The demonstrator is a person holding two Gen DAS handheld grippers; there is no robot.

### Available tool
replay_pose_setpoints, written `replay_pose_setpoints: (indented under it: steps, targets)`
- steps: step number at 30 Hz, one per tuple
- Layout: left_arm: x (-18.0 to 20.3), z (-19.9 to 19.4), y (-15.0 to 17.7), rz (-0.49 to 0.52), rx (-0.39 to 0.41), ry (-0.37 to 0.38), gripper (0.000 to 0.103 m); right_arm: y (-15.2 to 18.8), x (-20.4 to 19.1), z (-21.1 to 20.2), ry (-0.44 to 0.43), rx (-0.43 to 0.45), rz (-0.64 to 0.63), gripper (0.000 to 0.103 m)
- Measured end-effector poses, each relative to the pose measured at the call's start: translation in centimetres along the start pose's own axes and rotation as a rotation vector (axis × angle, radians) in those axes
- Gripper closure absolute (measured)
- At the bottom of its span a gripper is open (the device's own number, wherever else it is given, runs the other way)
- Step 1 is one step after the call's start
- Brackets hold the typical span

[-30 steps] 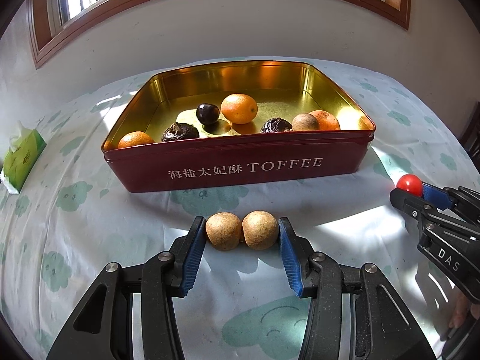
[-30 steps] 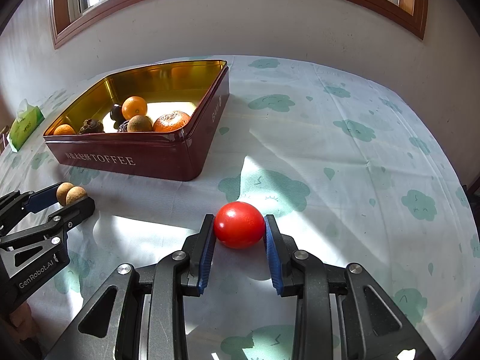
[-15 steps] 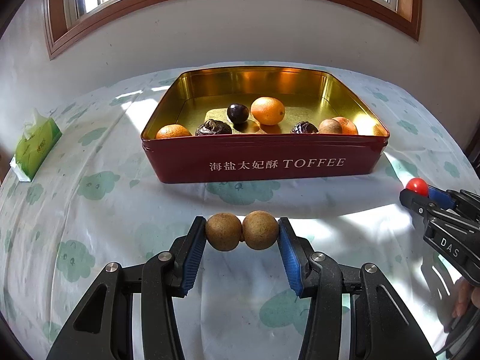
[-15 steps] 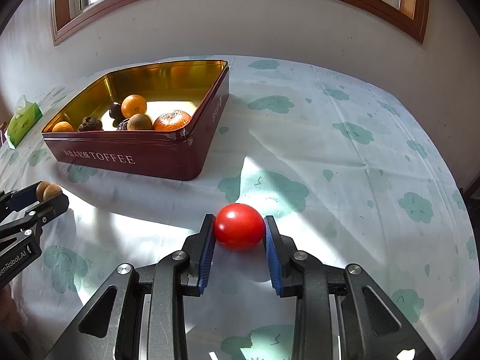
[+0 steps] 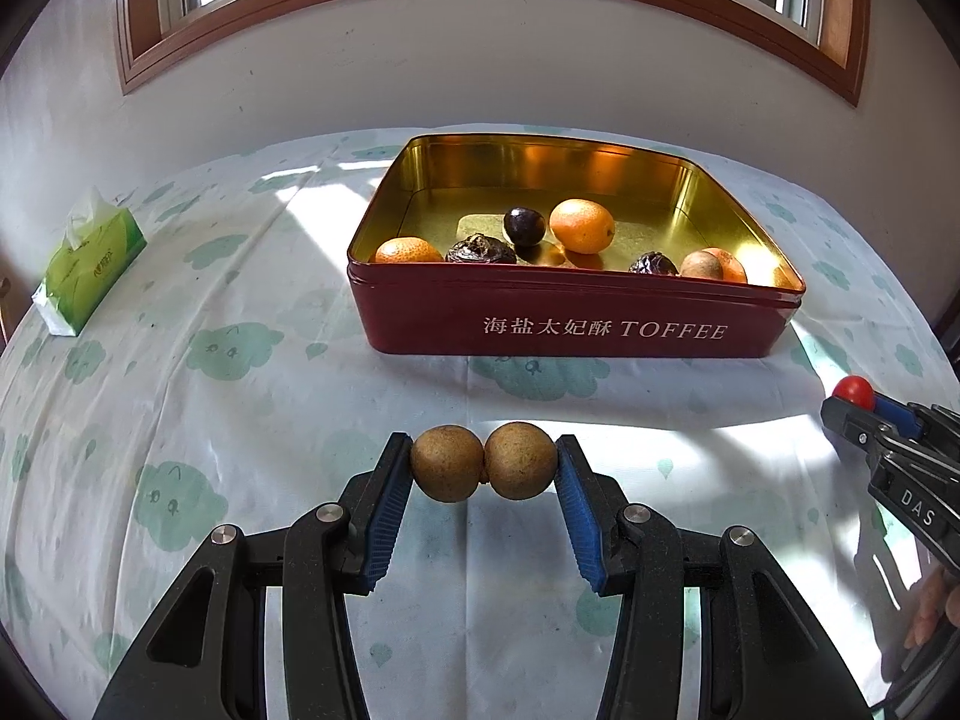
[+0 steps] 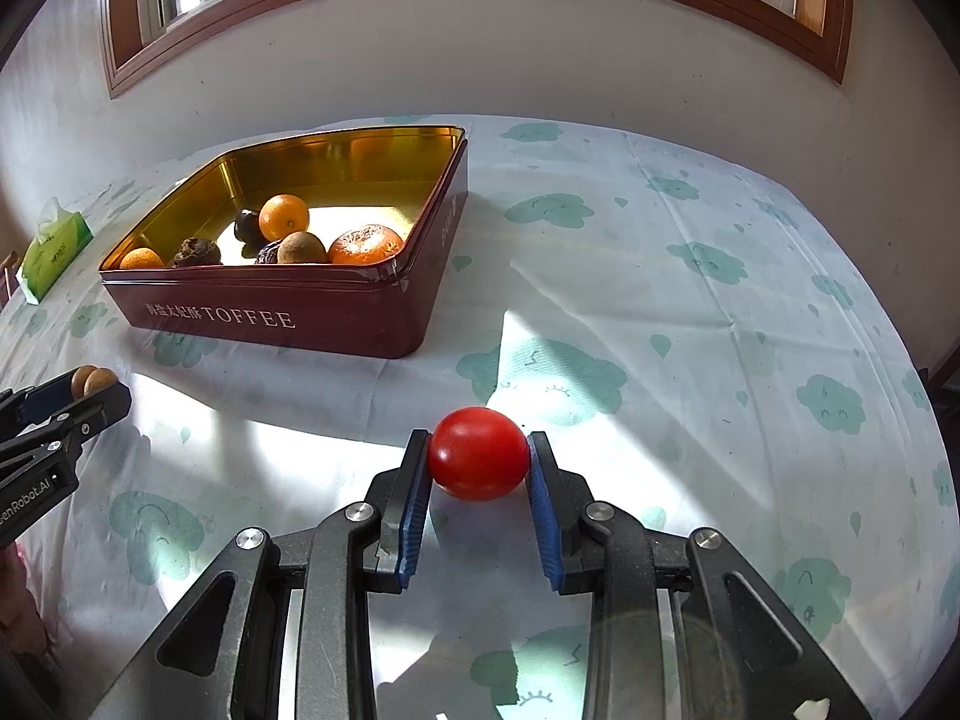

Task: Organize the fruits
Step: 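Carry the tomato and two brown fruits over the red tin with both tools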

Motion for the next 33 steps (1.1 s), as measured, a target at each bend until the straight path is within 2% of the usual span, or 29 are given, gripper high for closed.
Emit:
replay_pose_setpoints:
  steps: [11, 19, 33]
  targets:
    - [-0.8, -0.4, 0.3, -0.029, 0.005, 0.011, 0.054, 0.8, -2.2, -1.7, -0.042, -0.001, -0.007, 0.075]
    - [-1.5, -0.7, 0.1, -0.048, 0.011, 0.018, 0.054, 0.1, -3.9, -2.6, -0.066, 0.018, -0.027, 0.075]
    - [-2.1, -2.0, -3.8, -0.038, 0.074, 0.033, 0.054, -3.1, -5.7, -3.2, -0.105, 0.059, -0.043, 0.075]
Point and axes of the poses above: each gripper's, at about its wrist camera, not at the fingertips, and z roughly the way its jaws point, x to its right, y to its underside, the point moved 10 cm from there along z, roughly the way its jaws point, and after that the axes turned 11 degrees about z, right-handed, at the moved point
